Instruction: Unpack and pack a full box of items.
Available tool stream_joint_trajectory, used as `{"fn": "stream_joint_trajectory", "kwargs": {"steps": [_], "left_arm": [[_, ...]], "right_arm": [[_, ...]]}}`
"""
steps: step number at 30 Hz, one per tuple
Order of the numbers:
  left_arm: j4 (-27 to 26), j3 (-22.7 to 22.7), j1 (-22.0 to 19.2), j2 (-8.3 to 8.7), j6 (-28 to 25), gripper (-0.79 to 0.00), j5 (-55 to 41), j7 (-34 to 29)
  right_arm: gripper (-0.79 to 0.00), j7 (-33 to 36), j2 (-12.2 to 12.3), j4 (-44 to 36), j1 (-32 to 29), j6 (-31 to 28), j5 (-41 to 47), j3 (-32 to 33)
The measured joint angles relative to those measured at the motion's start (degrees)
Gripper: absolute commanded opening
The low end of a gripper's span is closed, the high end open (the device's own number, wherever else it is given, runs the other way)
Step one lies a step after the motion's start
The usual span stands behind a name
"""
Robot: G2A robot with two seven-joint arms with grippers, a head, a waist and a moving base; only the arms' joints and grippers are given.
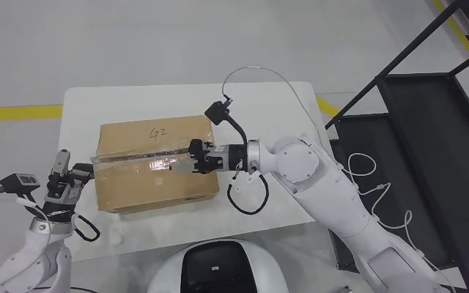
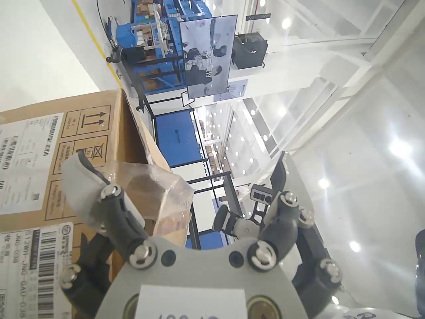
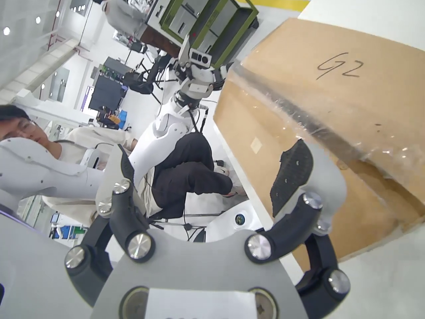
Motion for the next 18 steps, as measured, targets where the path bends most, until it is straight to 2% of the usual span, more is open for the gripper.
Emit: {"fn": "stream_joint_trajectory", "kwargs": {"steps": [9, 18], "left_arm": [[0.5, -1.0, 0.0, -0.06, -0.1, 0.0, -0.2, 0.7], [0.3, -1.2, 0.1, -0.16, -0.2, 0.0, -0.3, 0.8]], "right_arm": [[0.0, -1.6, 0.3, 2.5, 1.3, 8.2, -5.9, 1.8], [0.0, -1.9, -0.8, 9.2, 4.5, 8.0, -3.2, -0.5]]}}
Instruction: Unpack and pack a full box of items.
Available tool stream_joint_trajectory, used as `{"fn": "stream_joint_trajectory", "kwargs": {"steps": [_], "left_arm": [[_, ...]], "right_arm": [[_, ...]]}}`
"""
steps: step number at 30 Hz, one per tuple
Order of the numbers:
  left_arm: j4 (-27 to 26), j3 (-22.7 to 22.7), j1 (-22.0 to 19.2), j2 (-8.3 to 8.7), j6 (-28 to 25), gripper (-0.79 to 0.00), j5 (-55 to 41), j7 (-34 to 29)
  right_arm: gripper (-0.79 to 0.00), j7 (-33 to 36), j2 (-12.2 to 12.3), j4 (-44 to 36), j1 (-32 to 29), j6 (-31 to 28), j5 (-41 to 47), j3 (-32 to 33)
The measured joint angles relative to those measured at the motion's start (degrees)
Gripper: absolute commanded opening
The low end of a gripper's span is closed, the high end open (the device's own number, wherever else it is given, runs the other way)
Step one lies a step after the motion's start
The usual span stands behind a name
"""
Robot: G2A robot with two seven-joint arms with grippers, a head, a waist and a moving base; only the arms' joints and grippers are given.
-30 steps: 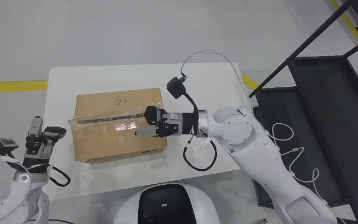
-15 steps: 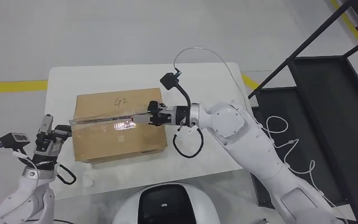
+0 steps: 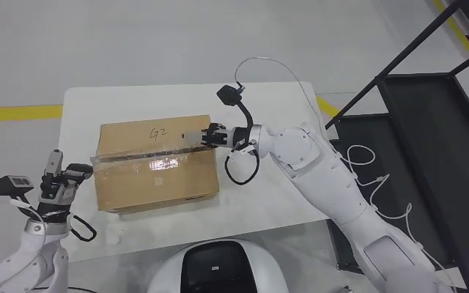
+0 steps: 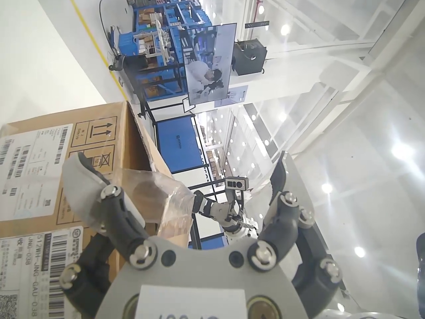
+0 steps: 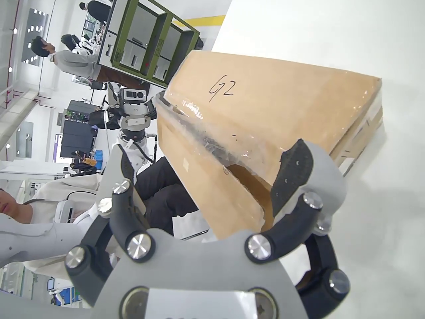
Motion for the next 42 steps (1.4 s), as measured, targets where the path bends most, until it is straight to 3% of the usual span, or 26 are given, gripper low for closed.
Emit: {"fn": "stream_joint_trajectory", "kwargs": {"steps": [7, 17, 20, 22, 24, 26, 42], "left_arm": [[-0.1, 0.0, -0.1, -0.09, 0.4, 0.0, -0.1, 0.3], [-0.1, 0.1, -0.4, -0.18, 0.8, 0.0, 0.0, 0.3], [-0.1, 0.2, -0.5, -0.21, 0.8, 0.0, 0.1, 0.3], [0.0, 0.2, -0.6, -0.23, 0.8, 0.0, 0.1, 0.3], [0.0, 0.3, -0.6, -0.25, 0.9, 0.0, 0.2, 0.3], [0.1, 0.3, -0.7, -0.27, 0.9, 0.0, 0.4, 0.4], [0.6, 0.5, -1.0, -0.41, 1.2, 0.0, 1.1, 0.9]], "right_arm": [[-0.052, 0.7, -1.0, 4.6, 3.6, 1.0, 0.2, -2.4], [-0.243, 4.1, -1.8, 7.1, 6.1, 1.8, 2.3, -4.0], [-0.339, 4.7, -2.1, 7.7, 6.4, 1.5, 3.7, -4.1], [-0.508, 5.2, -2.1, 8.0, 6.6, 1.3, 4.1, -4.1], [-0.585, 5.5, -2.2, 8.2, 6.7, 1.3, 4.2, -4.1], [-0.767, 5.7, -2.2, 8.4, 6.7, 1.1, 4.5, -4.0], [-0.785, 8.6, -1.8, 5.9, 4.1, 1.3, 8.5, -1.6]]}}
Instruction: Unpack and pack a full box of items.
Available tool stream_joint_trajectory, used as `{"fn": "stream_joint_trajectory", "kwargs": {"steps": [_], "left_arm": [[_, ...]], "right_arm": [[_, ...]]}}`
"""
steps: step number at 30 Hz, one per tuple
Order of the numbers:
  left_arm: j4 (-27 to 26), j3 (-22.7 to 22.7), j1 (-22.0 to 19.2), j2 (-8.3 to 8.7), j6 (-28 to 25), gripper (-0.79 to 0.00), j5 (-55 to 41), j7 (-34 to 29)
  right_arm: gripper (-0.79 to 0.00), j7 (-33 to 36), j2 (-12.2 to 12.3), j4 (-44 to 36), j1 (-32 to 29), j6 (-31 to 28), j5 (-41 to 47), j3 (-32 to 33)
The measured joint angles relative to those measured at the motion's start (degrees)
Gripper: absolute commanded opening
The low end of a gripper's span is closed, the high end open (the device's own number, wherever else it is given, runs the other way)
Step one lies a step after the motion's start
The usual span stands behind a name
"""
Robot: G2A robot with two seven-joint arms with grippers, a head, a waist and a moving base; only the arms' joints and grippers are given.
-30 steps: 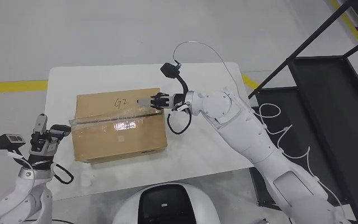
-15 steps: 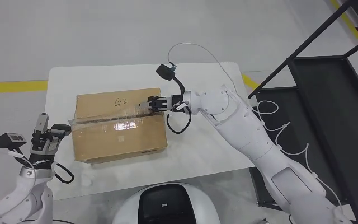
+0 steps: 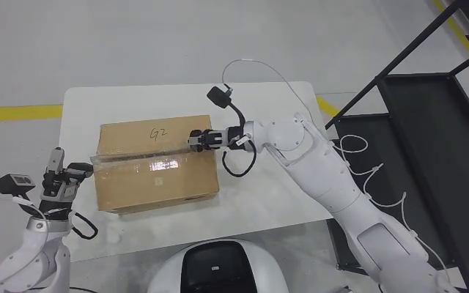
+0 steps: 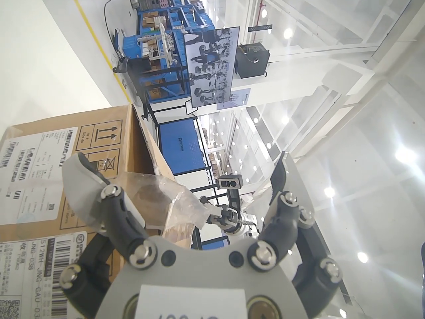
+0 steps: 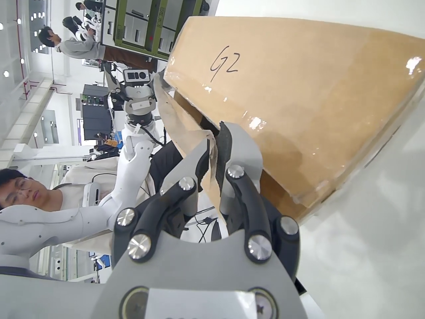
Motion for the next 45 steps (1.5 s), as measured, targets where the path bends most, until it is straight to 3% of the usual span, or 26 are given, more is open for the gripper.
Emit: {"fn": "stream_joint_trajectory", "kwargs": {"steps": [16, 45], "left_arm": [[-1.4, 0.4, 0.3, -0.13, -0.2, 0.0, 0.0, -0.6], [-3.4, 1.8, 1.1, -0.32, -0.3, 0.0, 2.1, -1.1]], "right_arm": [[-0.785, 1.5, 2.0, -6.1, -6.9, 1.5, 1.9, 6.7], [-0.785, 1.0, 3.1, -7.1, -8.5, 3.0, -0.1, 8.3]]}}
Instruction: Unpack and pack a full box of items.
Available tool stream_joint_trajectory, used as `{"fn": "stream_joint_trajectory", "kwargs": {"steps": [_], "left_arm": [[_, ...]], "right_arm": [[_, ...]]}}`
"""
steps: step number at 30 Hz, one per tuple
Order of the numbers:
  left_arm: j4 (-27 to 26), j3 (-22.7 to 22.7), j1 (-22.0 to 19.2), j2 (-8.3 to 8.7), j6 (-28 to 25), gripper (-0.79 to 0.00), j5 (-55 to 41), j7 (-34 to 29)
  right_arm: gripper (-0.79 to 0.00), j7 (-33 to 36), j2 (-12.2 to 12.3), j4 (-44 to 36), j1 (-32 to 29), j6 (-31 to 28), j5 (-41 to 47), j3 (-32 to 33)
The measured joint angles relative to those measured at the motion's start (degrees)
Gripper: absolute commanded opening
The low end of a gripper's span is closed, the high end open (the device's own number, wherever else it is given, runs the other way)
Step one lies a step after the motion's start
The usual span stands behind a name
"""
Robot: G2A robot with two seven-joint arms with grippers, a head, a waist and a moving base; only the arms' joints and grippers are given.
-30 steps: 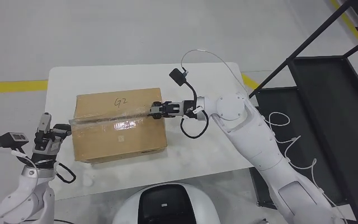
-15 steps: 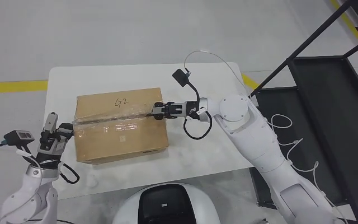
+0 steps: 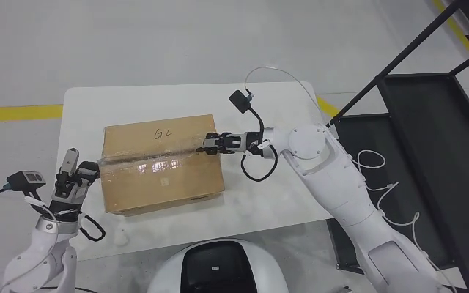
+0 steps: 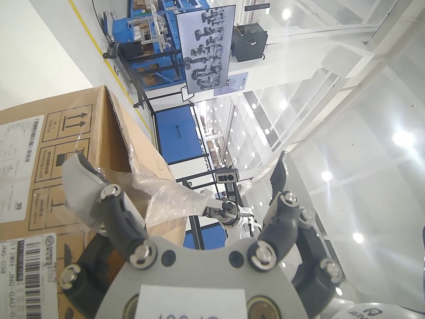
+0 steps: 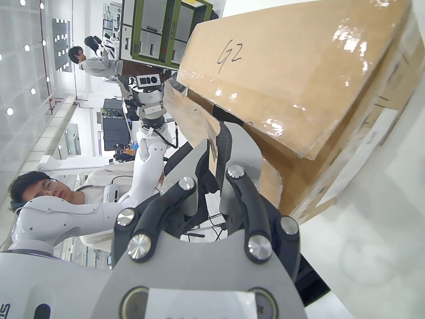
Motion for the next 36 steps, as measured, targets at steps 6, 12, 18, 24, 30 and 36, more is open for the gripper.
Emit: {"fn": "stream_joint_trajectory", "kwargs": {"steps": [6, 12, 18, 24, 30, 36], "left_arm": [[0.0, -0.3, -0.2, 0.0, -0.1, 0.0, 0.2, 0.3], [-0.7, -1.9, -0.1, 0.02, 0.1, 0.0, -1.2, 0.8], [-3.8, -2.8, 0.9, 0.03, 0.3, 0.0, -3.5, -0.5], [-5.2, -0.4, 0.8, -0.11, 0.8, 0.0, -1.7, -0.7], [-4.7, 2.7, -0.1, -0.3, 1.3, 0.0, 0.7, 0.4], [-5.3, 4.6, -0.3, -0.4, 1.5, 0.0, 2.3, 0.7]], "right_arm": [[-0.785, -0.2, 0.7, -1.7, -2.3, 1.1, -0.6, 2.0], [-0.785, -0.2, 1.1, -2.9, -3.7, 1.6, -0.8, 3.0], [-0.785, 0.0, 1.0, -4.6, -3.4, -1.1, 0.9, 2.2], [-0.785, -0.8, 0.4, -5.0, -1.7, -2.6, 1.6, -0.7], [-0.785, -2.6, -0.3, -3.3, -0.1, -3.7, 1.1, -4.2], [-0.785, -5.6, -1.3, -1.4, 2.6, -3.0, -1.2, -7.8]]}}
